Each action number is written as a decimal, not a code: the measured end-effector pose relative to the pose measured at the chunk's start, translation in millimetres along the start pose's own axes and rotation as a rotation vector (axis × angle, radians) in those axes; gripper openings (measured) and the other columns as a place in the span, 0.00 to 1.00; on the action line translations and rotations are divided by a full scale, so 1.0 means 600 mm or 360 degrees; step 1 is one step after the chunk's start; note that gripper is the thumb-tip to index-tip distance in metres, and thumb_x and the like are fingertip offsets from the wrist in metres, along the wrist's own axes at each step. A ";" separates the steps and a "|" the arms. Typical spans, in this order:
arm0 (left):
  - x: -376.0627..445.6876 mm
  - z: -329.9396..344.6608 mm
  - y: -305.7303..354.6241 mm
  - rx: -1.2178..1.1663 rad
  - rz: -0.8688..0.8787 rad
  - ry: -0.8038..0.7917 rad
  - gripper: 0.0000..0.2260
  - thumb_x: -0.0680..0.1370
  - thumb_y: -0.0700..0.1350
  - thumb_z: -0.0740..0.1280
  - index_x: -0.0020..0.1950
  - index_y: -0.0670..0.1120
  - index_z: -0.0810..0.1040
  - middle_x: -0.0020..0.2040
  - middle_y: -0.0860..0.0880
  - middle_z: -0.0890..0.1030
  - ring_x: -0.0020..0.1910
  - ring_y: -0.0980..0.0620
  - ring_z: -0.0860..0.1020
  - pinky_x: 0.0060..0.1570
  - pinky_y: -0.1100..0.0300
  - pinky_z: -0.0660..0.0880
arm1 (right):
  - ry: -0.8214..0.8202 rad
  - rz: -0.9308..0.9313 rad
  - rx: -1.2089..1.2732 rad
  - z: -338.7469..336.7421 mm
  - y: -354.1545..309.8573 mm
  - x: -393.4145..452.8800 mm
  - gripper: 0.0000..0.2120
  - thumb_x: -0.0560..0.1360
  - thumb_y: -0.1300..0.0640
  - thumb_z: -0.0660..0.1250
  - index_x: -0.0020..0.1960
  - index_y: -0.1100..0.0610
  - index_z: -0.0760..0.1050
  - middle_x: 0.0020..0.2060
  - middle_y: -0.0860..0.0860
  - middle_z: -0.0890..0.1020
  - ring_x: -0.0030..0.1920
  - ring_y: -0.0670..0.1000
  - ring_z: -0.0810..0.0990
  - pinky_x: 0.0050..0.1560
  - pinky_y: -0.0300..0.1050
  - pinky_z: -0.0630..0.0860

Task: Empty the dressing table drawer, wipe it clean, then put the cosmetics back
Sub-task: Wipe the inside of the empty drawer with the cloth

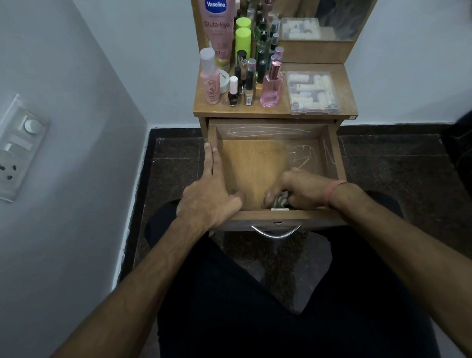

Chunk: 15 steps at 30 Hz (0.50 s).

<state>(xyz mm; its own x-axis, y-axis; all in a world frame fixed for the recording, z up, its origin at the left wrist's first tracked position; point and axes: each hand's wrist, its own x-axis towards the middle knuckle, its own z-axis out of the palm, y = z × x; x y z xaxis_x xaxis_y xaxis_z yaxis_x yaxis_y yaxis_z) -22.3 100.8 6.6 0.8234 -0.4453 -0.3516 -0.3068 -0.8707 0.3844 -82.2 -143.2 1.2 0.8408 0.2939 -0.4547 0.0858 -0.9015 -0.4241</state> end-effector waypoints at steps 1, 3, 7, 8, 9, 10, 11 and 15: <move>-0.001 -0.001 0.000 -0.0005 0.0017 0.0006 0.53 0.81 0.61 0.69 0.89 0.51 0.31 0.86 0.56 0.25 0.46 0.53 0.75 0.50 0.54 0.73 | -0.0027 -0.0024 -0.0018 0.002 -0.006 -0.002 0.31 0.72 0.70 0.66 0.56 0.35 0.86 0.54 0.33 0.87 0.59 0.38 0.84 0.64 0.38 0.77; -0.002 -0.002 -0.002 -0.0013 0.0040 0.0014 0.52 0.82 0.61 0.69 0.89 0.51 0.32 0.86 0.56 0.26 0.45 0.54 0.75 0.45 0.56 0.69 | -0.0042 0.0039 -0.0092 -0.012 -0.002 -0.015 0.28 0.74 0.68 0.68 0.56 0.36 0.87 0.53 0.34 0.87 0.57 0.39 0.85 0.59 0.37 0.78; -0.001 0.000 -0.006 -0.0041 0.0054 0.0034 0.52 0.83 0.61 0.69 0.89 0.50 0.32 0.87 0.56 0.27 0.50 0.52 0.76 0.47 0.56 0.69 | -0.0103 0.0421 -0.0392 -0.049 0.004 -0.063 0.20 0.75 0.58 0.74 0.51 0.31 0.86 0.53 0.36 0.86 0.55 0.47 0.85 0.53 0.44 0.82; 0.000 0.002 -0.005 -0.0048 0.0061 0.0035 0.52 0.83 0.61 0.69 0.89 0.50 0.32 0.86 0.56 0.27 0.53 0.50 0.78 0.48 0.56 0.70 | -0.0062 0.0458 -0.0424 -0.049 0.001 -0.070 0.19 0.75 0.58 0.74 0.51 0.32 0.87 0.54 0.37 0.86 0.56 0.49 0.84 0.53 0.44 0.81; 0.002 0.004 -0.005 -0.0059 0.0065 0.0041 0.52 0.82 0.61 0.69 0.89 0.50 0.32 0.86 0.57 0.26 0.58 0.47 0.80 0.50 0.55 0.73 | -0.0005 0.0462 -0.0450 -0.046 -0.004 -0.075 0.18 0.75 0.59 0.74 0.52 0.34 0.87 0.55 0.39 0.86 0.56 0.50 0.84 0.52 0.43 0.80; 0.006 0.008 -0.007 -0.0064 0.0071 0.0054 0.53 0.82 0.62 0.69 0.89 0.50 0.32 0.86 0.57 0.27 0.67 0.45 0.79 0.56 0.52 0.76 | 0.0032 0.0463 -0.0475 -0.041 -0.009 -0.078 0.17 0.75 0.59 0.74 0.52 0.36 0.88 0.54 0.41 0.86 0.56 0.51 0.84 0.52 0.43 0.79; 0.009 0.011 -0.008 -0.0047 0.0079 0.0074 0.53 0.81 0.64 0.69 0.89 0.49 0.33 0.87 0.56 0.27 0.77 0.43 0.73 0.66 0.46 0.76 | 0.0061 0.0469 -0.0491 -0.036 -0.014 -0.082 0.17 0.75 0.60 0.74 0.53 0.38 0.88 0.54 0.42 0.86 0.56 0.52 0.85 0.52 0.44 0.79; 0.017 0.017 -0.012 0.0265 0.0147 0.0197 0.54 0.79 0.67 0.67 0.90 0.45 0.38 0.89 0.47 0.34 0.89 0.45 0.38 0.87 0.39 0.48 | 0.0213 0.0637 -0.0340 -0.028 -0.013 -0.096 0.17 0.73 0.57 0.73 0.56 0.38 0.86 0.55 0.45 0.86 0.59 0.55 0.83 0.56 0.49 0.81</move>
<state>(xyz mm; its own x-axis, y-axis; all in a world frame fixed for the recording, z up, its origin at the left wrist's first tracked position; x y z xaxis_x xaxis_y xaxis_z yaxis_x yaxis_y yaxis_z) -16.2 100.5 -8.4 0.8374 -0.5046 -0.2101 -0.4496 -0.8545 0.2604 -122.5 -158.3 44.1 0.8905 -0.1210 -0.4385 -0.1629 -0.9849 -0.0591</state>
